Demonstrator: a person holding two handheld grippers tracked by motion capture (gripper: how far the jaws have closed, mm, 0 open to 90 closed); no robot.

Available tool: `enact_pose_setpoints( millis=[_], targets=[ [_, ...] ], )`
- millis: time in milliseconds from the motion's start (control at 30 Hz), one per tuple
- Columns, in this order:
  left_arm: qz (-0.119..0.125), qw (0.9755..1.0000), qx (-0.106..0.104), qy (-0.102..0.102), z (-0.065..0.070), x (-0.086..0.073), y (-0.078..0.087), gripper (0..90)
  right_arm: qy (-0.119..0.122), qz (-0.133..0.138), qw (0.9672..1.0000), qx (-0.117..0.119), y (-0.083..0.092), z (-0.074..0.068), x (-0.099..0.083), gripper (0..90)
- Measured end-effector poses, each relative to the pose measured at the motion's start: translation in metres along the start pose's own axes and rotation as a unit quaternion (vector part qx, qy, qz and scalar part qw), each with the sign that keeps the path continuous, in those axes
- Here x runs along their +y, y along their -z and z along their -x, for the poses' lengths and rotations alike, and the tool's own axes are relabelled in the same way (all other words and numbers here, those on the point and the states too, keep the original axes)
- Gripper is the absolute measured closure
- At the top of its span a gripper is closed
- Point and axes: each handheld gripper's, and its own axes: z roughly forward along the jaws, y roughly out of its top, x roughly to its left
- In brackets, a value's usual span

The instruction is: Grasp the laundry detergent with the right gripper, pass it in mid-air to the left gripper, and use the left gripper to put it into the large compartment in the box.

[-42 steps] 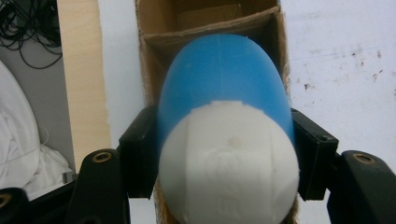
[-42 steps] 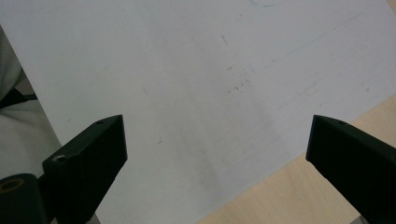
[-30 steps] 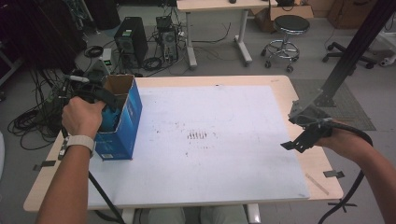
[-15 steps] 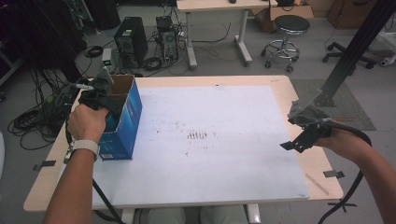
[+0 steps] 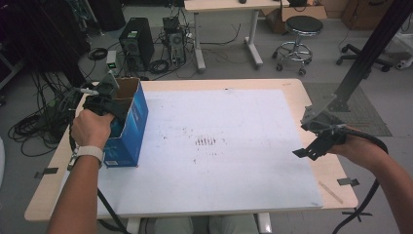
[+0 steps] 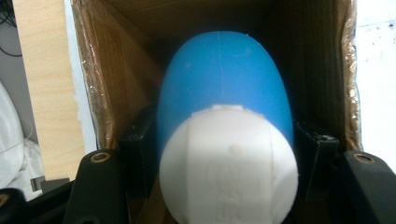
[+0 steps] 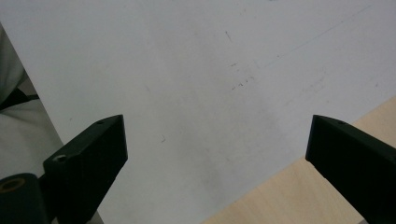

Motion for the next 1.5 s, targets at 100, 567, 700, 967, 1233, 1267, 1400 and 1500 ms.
enact_pose_setpoints(
  millis=[100,567,700,967,1233,1267,1400,1500],
  targets=[
    [0.006,1.0,-0.004,0.001,-0.001,-0.001,0.0,37.3,0.001,-0.001,1.0,0.001,0.0,-0.001,0.0,5.2],
    [0.018,0.9997,-0.016,0.004,-0.007,-0.003,0.03,22.8,0.004,0.002,1.0,-0.001,0.004,-0.004,0.001,5.2],
    [0.019,0.9997,-0.018,0.0,-0.007,-0.003,0.043,19.7,0.006,0.003,1.0,-0.001,0.005,-0.006,0.002,5.2],
    [0.019,0.9992,-0.032,-0.018,0.0,-0.007,0.065,12.7,0.009,0.008,0.9999,-0.004,0.01,-0.008,0.007,5.2],
    [0.028,0.9977,-0.04,-0.048,0.021,-0.007,0.088,10.2,0.013,0.011,0.9998,-0.006,0.014,-0.011,0.013,5.2],
    [0.031,0.9973,-0.039,-0.054,0.024,-0.007,0.092,10.2,0.014,0.011,0.9998,-0.007,0.015,-0.011,0.014,5.2],
    [0.044,0.9956,-0.042,-0.072,0.036,-0.008,0.104,9.9,0.016,0.014,0.9997,-0.008,0.017,-0.013,0.017,5.3],
    [0.049,0.9942,-0.042,-0.086,0.044,-0.009,0.111,9.4,0.017,0.014,0.9997,-0.009,0.019,-0.014,0.018,5.3]
  ],
)
